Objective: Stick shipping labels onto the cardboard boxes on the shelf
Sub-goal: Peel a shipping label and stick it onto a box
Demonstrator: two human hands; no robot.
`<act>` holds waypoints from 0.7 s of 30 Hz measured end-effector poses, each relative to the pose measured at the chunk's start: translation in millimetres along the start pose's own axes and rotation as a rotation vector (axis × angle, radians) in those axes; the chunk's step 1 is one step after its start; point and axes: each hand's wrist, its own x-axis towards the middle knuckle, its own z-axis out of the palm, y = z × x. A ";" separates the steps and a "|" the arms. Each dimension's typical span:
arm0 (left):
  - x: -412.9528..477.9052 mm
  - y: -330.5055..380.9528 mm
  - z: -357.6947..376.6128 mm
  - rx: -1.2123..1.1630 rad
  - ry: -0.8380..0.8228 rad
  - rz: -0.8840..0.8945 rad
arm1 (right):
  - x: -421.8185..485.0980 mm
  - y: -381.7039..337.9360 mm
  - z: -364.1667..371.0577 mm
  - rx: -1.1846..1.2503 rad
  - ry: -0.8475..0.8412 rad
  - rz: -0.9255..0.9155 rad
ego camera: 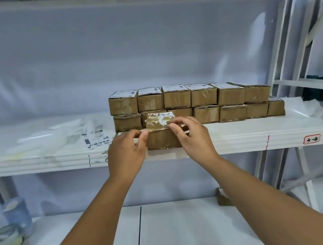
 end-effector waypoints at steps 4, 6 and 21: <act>9.2 -37.9 -6.8 0.298 0.096 0.056 | 7.5 13.1 -3.7 0.110 -0.004 0.134; 14.1 -51.6 -11.5 0.465 0.041 0.001 | 15.7 21.1 -3.5 0.058 0.009 0.160; 30.4 -63.1 -65.5 0.771 -0.267 0.126 | 50.6 38.6 -10.5 -0.071 -0.149 0.402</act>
